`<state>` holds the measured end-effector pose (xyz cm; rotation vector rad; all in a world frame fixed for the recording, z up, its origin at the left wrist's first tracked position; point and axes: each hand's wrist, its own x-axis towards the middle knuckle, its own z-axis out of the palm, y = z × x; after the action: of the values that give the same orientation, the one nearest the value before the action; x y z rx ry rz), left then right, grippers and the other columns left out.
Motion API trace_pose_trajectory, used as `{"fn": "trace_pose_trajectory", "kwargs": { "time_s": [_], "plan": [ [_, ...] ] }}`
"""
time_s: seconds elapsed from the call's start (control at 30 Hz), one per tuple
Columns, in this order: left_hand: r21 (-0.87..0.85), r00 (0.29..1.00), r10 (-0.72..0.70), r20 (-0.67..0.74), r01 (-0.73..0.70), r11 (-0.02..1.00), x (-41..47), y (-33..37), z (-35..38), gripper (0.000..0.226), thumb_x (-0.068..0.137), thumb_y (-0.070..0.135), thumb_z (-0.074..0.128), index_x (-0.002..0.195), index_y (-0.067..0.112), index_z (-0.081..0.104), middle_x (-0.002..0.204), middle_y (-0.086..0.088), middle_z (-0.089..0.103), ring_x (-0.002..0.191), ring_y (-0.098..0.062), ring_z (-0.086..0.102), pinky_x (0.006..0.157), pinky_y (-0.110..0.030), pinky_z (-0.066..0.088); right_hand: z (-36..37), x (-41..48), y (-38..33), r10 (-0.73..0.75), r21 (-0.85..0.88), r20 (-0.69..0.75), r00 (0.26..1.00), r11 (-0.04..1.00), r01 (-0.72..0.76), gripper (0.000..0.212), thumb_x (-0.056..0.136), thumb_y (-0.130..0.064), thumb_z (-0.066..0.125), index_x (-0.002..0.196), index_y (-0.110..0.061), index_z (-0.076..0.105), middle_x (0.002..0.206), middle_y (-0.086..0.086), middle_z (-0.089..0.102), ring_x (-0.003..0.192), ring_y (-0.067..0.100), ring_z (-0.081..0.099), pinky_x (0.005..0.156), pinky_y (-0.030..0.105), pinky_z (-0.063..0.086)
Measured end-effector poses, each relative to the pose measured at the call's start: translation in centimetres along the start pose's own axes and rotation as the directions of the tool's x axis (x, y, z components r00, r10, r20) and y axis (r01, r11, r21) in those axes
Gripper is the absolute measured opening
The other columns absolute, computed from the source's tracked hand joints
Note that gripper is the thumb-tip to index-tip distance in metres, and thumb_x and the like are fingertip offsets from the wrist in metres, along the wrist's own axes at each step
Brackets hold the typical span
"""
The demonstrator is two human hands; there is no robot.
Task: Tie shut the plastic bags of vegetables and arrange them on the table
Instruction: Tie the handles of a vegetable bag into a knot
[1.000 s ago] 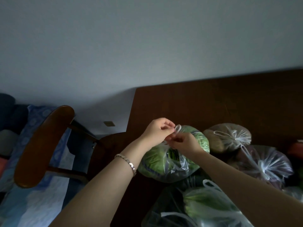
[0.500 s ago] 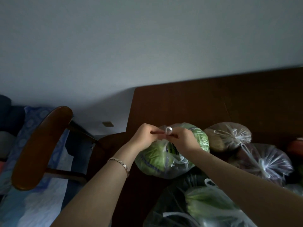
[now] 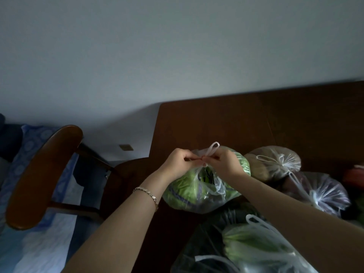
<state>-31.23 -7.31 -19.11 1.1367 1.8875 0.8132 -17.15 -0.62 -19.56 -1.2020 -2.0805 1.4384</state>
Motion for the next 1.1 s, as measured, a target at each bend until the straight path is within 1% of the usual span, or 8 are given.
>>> {"fn": "trace_pose_trajectory", "kwargs": {
  "time_s": [0.17, 0.33, 0.5, 0.63, 0.73, 0.8, 0.87, 1.1],
  "plan": [
    [0.0, 0.999, 0.024, -0.028, -0.024, 1.0, 0.0, -0.1, 0.7, 0.013, 0.076, 0.023, 0.074, 0.084, 0.013, 0.072, 0.076, 0.007, 0.062, 0.073, -0.008, 0.057, 0.067, -0.017, 0.043, 0.1, 0.2, 0.3, 0.041, 0.047, -0.038, 0.998, 0.998, -0.039, 0.025, 0.085, -0.016, 0.061, 0.062, -0.024, 0.057, 0.052, -0.007, 0.051, 0.039, 0.001, 0.045, 0.037, 0.011, 0.029],
    [-0.024, 0.995, -0.08, -0.057, 0.079, 0.997, -0.5, -0.3, 1.2, 0.01, 0.078, 0.03, 0.072, 0.079, 0.02, 0.069, 0.073, 0.006, 0.062, 0.068, -0.01, 0.055, 0.063, -0.02, 0.042, 0.7, 0.7, 0.0, 0.119, 0.082, -0.082, 0.989, 0.99, -0.112, 0.009, 0.081, -0.017, 0.066, 0.084, -0.01, 0.061, 0.069, -0.001, 0.06, 0.06, 0.011, 0.054, 0.051, 0.021, 0.041],
    [-0.071, 0.973, -0.228, -0.024, 0.226, 0.972, -0.3, 0.3, 1.3, 0.014, 0.076, 0.035, 0.072, 0.067, 0.027, 0.065, 0.072, 0.005, 0.063, 0.077, -0.015, 0.059, 0.07, -0.028, 0.044, 0.6, -0.3, -0.1, 0.056, 0.107, -0.08, 0.995, 0.993, -0.047, 0.057, 0.072, -0.019, 0.077, 0.114, -0.022, 0.038, 0.088, -0.007, 0.056, 0.075, 0.009, 0.06, 0.055, 0.014, 0.048],
    [-0.063, 0.969, -0.243, 0.034, 0.245, 0.968, -0.4, 0.4, 1.2, 0.019, 0.076, 0.032, 0.073, 0.059, 0.026, 0.065, 0.053, 0.008, 0.052, 0.056, -0.009, 0.046, 0.055, -0.023, 0.033, 1.1, -1.2, 0.2, -0.095, -0.111, -0.077, 0.992, 0.99, 0.086, 0.027, 0.079, -0.009, 0.067, 0.102, -0.009, 0.053, 0.095, 0.007, 0.059, 0.082, 0.02, 0.061, 0.068, 0.024, 0.049],
    [-0.094, 0.973, -0.225, 0.045, 0.228, 0.969, -0.7, 0.2, 1.4, 0.028, 0.057, 0.052, 0.076, 0.05, 0.026, 0.069, 0.055, 0.0, 0.046, 0.059, -0.016, 0.039, 0.059, -0.028, 0.028, 1.4, -1.7, -0.2, -0.206, -0.28, -0.009, 0.978, 0.94, 0.196, 0.017, 0.081, 0.002, 0.056, 0.093, -0.002, 0.067, 0.098, 0.016, 0.061, 0.09, 0.03, 0.059, 0.077, 0.037, 0.049],
    [-0.089, 0.974, -0.223, 0.042, 0.226, 0.97, -0.9, 0.3, 1.5, 0.022, 0.051, 0.058, 0.074, 0.05, 0.036, 0.07, 0.069, -0.008, 0.048, 0.069, -0.018, 0.04, 0.066, -0.033, 0.029, 1.4, -1.7, -0.5, -0.207, -0.337, 0.034, 0.978, 0.919, 0.206, 0.024, 0.081, 0.004, 0.051, 0.095, -0.003, 0.069, 0.1, 0.017, 0.061, 0.09, 0.031, 0.058, 0.077, 0.039, 0.048],
    [-0.076, 0.978, -0.206, 0.025, 0.207, 0.975, -0.8, -0.1, 1.7, 0.016, 0.064, 0.05, 0.073, 0.051, 0.043, 0.069, 0.073, -0.007, 0.051, 0.073, -0.019, 0.042, 0.068, -0.033, 0.031, 1.4, -1.4, -0.8, -0.168, -0.416, 0.069, 0.983, 0.891, 0.182, 0.025, 0.084, 0.001, 0.048, 0.099, -0.004, 0.068, 0.103, 0.016, 0.059, 0.091, 0.031, 0.059, 0.077, 0.038, 0.049],
    [-0.113, 0.985, -0.17, -0.015, 0.167, 0.979, -1.3, -0.6, 1.8, 0.019, 0.071, 0.046, 0.072, 0.054, 0.037, 0.07, 0.066, -0.006, 0.054, 0.065, -0.019, 0.042, 0.064, -0.035, 0.031, 1.4, -0.8, -1.6, -0.05, -0.594, 0.135, 0.99, 0.795, 0.121, 0.023, 0.09, -0.007, 0.046, 0.109, -0.005, 0.058, 0.114, 0.015, 0.056, 0.1, 0.033, 0.057, 0.079, 0.038, 0.045]
  ]
}}
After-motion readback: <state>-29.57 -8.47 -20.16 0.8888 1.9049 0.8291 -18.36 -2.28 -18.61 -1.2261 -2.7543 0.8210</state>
